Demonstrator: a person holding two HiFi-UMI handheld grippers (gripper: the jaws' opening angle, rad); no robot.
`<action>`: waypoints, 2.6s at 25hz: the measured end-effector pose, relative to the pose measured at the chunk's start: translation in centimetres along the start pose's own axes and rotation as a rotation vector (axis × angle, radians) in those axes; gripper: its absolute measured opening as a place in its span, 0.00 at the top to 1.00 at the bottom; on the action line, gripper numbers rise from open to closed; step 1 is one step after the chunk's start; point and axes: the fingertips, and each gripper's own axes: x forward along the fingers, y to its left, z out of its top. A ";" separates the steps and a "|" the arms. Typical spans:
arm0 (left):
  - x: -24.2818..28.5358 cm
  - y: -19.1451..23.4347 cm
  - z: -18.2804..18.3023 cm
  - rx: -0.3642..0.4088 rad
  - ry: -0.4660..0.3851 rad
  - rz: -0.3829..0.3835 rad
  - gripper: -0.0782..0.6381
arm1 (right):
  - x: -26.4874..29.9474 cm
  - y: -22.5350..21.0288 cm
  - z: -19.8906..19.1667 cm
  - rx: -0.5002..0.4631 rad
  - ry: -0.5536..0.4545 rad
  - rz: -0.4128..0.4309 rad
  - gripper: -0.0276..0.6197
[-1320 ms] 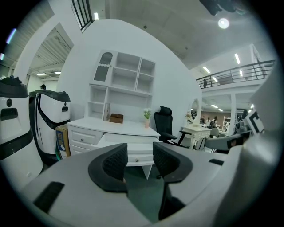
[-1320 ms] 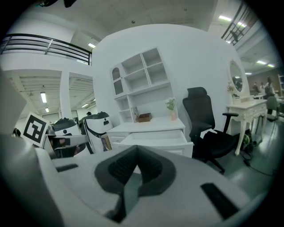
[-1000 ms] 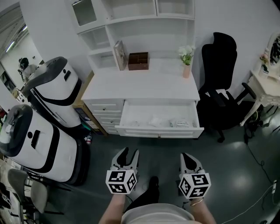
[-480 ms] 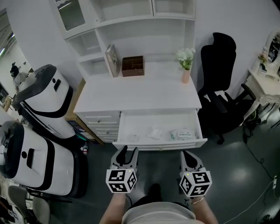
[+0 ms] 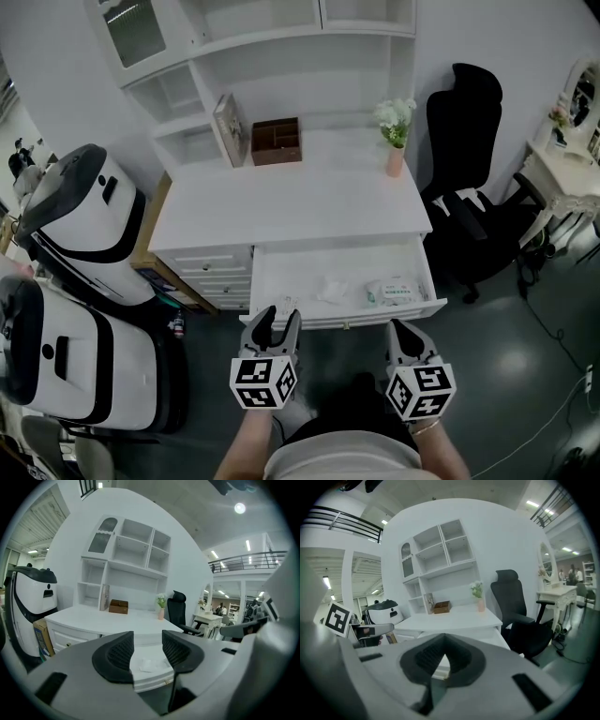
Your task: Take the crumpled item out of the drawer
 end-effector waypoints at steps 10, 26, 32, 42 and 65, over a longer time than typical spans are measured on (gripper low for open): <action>2.8 0.2 0.9 0.025 0.003 -0.017 0.65 | 1.8 -2.7 1.2 0.025 -0.017 -0.057 0.95; 10.7 1.0 -0.1 0.053 0.107 -0.021 0.65 | 7.8 -5.5 3.3 0.031 0.003 -0.048 0.95; 14.5 1.4 -1.9 0.059 0.199 -0.026 0.65 | 10.2 -6.8 3.8 0.042 0.022 -0.046 0.95; 20.1 0.6 -6.9 0.109 0.422 -0.081 0.63 | 12.9 -9.7 4.2 0.078 0.049 -0.064 0.95; 25.6 0.4 -18.9 0.228 0.912 -0.155 0.63 | 15.5 -13.3 3.4 0.121 0.114 -0.105 0.95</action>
